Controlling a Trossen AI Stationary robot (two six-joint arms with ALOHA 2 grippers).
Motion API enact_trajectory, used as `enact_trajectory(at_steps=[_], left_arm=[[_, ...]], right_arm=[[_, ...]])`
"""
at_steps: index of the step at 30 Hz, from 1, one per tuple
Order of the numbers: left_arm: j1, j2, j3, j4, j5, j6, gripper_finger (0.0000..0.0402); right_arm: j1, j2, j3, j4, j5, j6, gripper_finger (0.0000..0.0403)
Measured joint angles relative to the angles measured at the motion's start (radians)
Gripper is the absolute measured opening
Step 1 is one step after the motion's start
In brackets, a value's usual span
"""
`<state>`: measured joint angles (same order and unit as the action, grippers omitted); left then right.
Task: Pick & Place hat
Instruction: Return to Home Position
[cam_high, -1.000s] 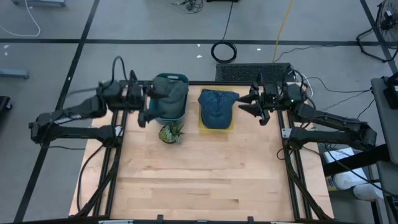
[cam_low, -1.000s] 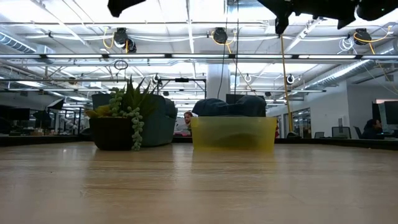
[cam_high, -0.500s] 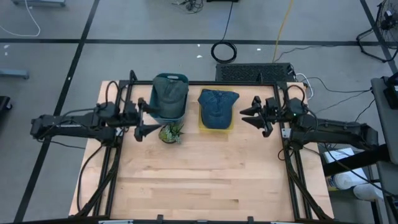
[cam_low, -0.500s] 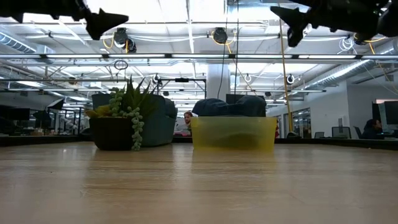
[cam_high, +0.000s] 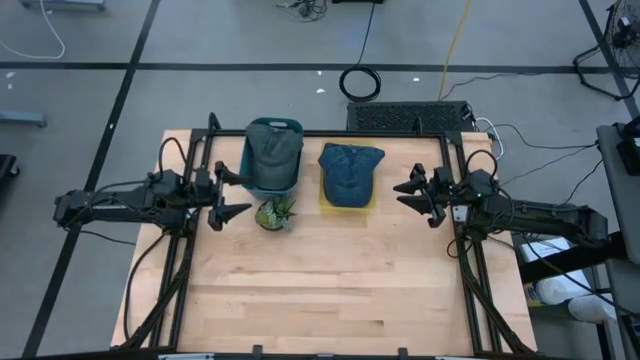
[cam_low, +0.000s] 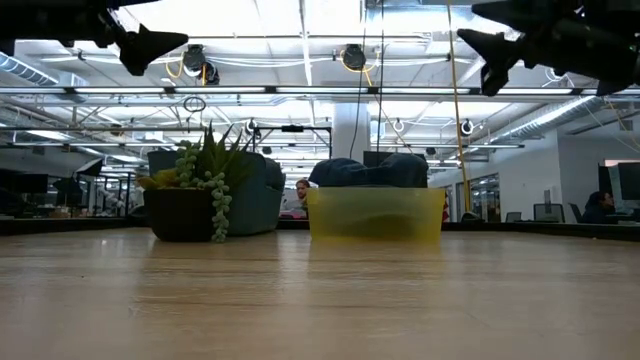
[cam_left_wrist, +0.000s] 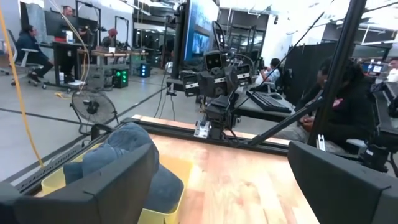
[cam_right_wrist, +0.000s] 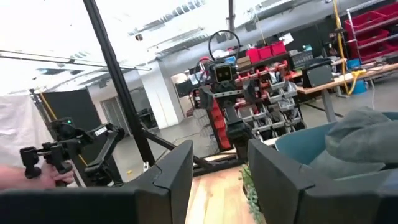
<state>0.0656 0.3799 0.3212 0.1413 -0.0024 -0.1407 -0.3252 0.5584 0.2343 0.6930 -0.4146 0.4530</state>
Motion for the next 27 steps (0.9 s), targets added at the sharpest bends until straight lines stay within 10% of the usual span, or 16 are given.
enact_trajectory(at_steps=[27], left_arm=[[-0.029, -0.1, -0.225, 0.187, -0.052, 0.034, 0.0373]], right_arm=[[0.212, -0.051, -0.092, -0.044, 0.373, -0.214, 0.0142]])
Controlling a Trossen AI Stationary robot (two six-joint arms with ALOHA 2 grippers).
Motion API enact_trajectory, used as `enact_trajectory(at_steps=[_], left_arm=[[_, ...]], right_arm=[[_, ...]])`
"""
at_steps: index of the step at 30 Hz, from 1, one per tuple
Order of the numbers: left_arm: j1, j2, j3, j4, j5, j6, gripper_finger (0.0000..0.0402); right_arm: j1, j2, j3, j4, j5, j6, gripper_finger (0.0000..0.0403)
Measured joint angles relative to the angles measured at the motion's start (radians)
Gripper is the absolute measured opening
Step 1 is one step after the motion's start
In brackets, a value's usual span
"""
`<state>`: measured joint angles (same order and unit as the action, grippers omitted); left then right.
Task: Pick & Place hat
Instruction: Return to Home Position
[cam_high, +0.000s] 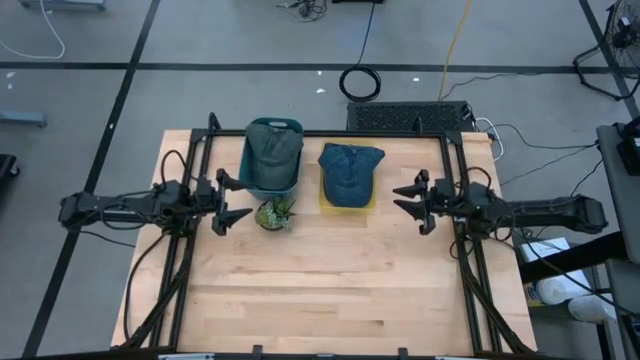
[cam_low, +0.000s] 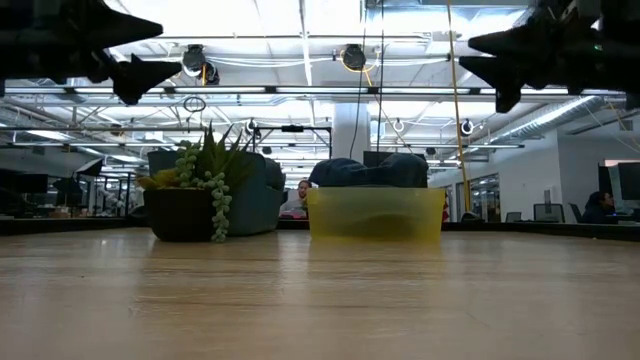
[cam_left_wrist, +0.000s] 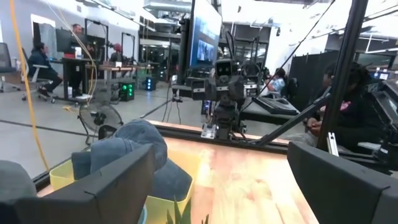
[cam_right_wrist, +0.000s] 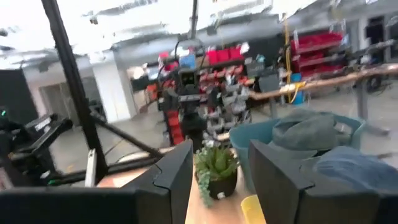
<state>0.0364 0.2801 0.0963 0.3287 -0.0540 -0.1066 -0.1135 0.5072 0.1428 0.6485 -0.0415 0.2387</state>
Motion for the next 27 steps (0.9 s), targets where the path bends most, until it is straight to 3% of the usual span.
enact_trajectory(at_steps=[6, 18, 21, 27], left_arm=[[0.0, -0.024, -0.005, -0.019, -0.001, 0.029, 0.0378], [0.0, -0.027, -0.005, -0.058, 0.0, 0.033, 0.0379], [0.0, -0.03, -0.041, 0.003, -0.001, 0.032, 0.0379], [0.0, -0.057, -0.081, 0.023, -0.032, 0.012, 0.0379]], right_arm=[[0.02, -0.047, -0.123, 0.182, 0.023, 0.007, 0.0142], [0.044, -0.056, -0.126, 0.16, 0.161, -0.069, 0.0142], [0.044, -0.063, -0.126, 0.125, 0.203, -0.063, 0.0142], [0.044, -0.075, -0.127, 0.072, 0.2, -0.041, 0.0142]])
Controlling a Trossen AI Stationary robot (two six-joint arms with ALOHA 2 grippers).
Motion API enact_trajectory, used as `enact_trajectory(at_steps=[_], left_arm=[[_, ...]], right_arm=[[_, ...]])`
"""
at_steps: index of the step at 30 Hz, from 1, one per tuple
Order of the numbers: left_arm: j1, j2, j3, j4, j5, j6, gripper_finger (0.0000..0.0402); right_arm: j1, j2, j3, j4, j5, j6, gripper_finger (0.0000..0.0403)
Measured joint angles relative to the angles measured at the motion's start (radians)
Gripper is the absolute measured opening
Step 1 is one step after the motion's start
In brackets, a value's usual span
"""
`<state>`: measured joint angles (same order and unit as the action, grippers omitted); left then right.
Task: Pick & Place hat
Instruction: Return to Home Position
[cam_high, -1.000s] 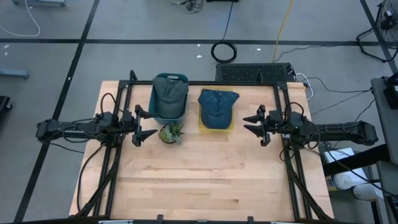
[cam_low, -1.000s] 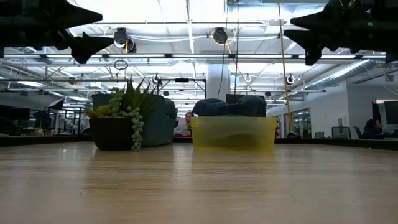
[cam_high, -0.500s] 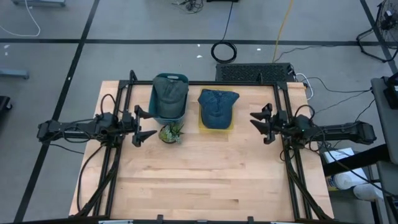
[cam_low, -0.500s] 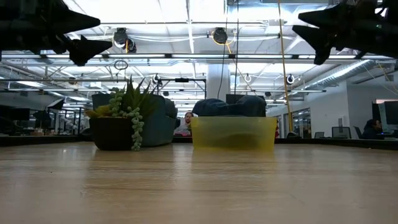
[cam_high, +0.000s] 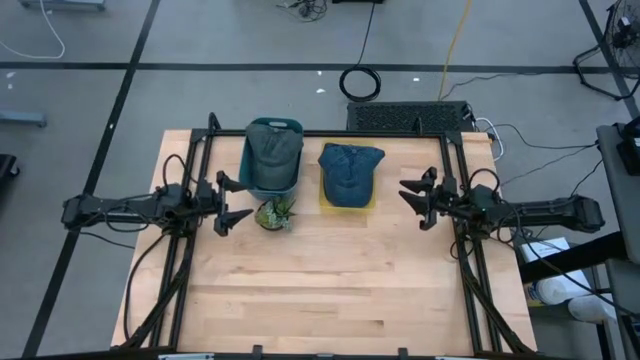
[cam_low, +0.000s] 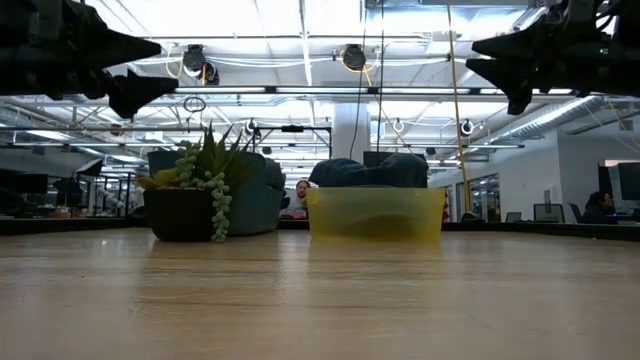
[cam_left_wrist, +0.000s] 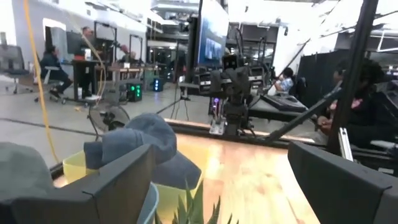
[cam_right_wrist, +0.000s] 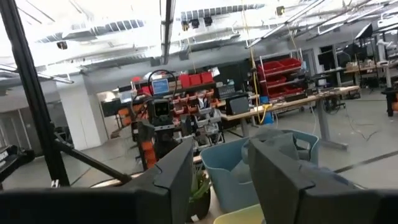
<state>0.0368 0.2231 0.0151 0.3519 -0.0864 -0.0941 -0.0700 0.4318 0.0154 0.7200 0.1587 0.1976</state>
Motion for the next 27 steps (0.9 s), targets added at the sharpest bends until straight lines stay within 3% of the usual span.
enact_trajectory(at_steps=[8, 14, 25, 27], left_arm=[[0.003, -0.066, -0.003, -0.232, -0.027, -0.112, 0.0379], [0.003, -0.213, -0.001, -0.322, -0.022, -0.074, 0.0379], [0.013, -0.21, 0.0, -0.344, 0.067, -0.061, 0.0379], [0.013, -0.211, 0.0, -0.344, 0.067, -0.062, 0.0379]], right_arm=[[0.0, -0.029, 0.0, -0.108, 0.021, -0.001, 0.0142], [0.0, -0.095, 0.0, -0.2, 0.024, -0.002, 0.0141], [0.0, -0.421, -0.001, -0.605, 0.024, -0.012, 0.0141], [0.0, -0.43, 0.0, -0.637, 0.023, -0.016, 0.0141]])
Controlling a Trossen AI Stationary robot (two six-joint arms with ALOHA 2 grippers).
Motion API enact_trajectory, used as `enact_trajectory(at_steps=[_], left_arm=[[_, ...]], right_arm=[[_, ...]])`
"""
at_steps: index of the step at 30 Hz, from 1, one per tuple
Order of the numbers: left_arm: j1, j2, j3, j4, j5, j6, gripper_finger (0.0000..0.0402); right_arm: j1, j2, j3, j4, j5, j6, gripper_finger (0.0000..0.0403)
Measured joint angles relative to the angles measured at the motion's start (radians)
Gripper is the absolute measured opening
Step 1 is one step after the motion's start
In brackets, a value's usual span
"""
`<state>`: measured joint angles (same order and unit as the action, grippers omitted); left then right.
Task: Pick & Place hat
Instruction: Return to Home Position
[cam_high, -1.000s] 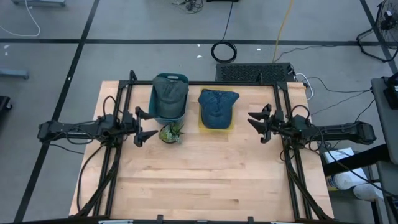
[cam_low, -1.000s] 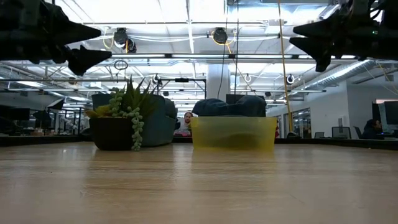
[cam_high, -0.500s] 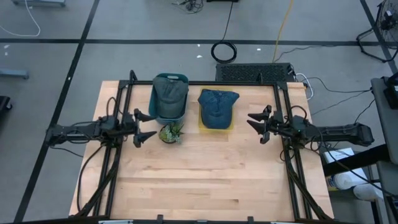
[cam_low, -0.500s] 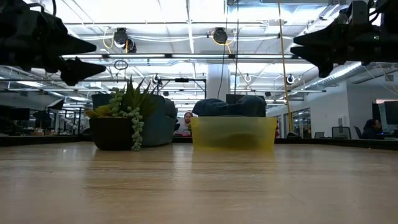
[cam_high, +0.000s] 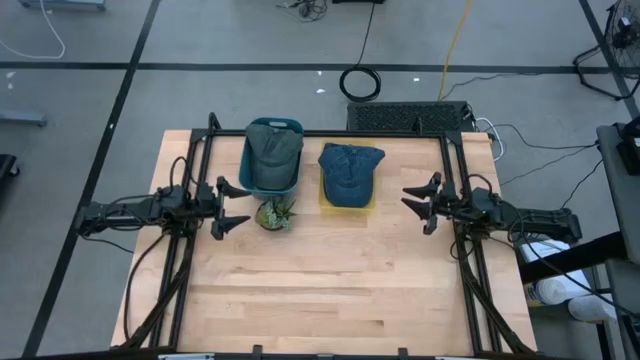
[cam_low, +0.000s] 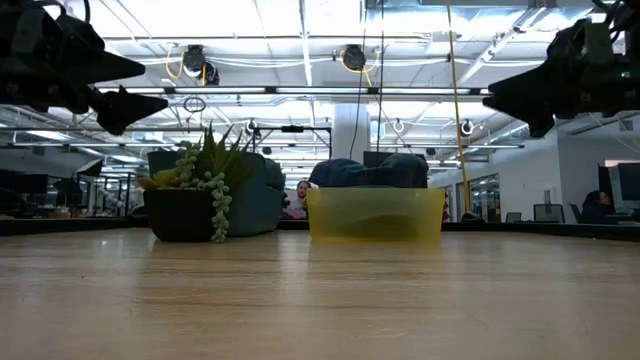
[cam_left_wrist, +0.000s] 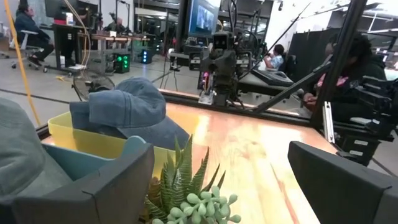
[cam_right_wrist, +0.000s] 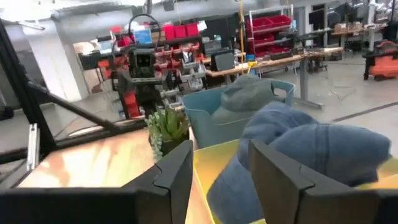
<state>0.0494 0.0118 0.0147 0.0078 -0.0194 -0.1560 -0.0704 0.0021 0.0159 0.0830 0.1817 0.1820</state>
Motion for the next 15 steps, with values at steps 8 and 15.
enact_trajectory(at_steps=[8, 15], left_arm=[[0.002, 0.011, 0.0, -0.003, 0.0, -0.018, 0.0379], [0.002, 0.034, -0.001, -0.003, 0.0, -0.009, 0.0379]], right_arm=[[0.0, 0.0, -0.002, -0.021, -0.023, -0.003, 0.0141], [0.0, 0.002, -0.002, -0.045, -0.077, -0.028, 0.0141]])
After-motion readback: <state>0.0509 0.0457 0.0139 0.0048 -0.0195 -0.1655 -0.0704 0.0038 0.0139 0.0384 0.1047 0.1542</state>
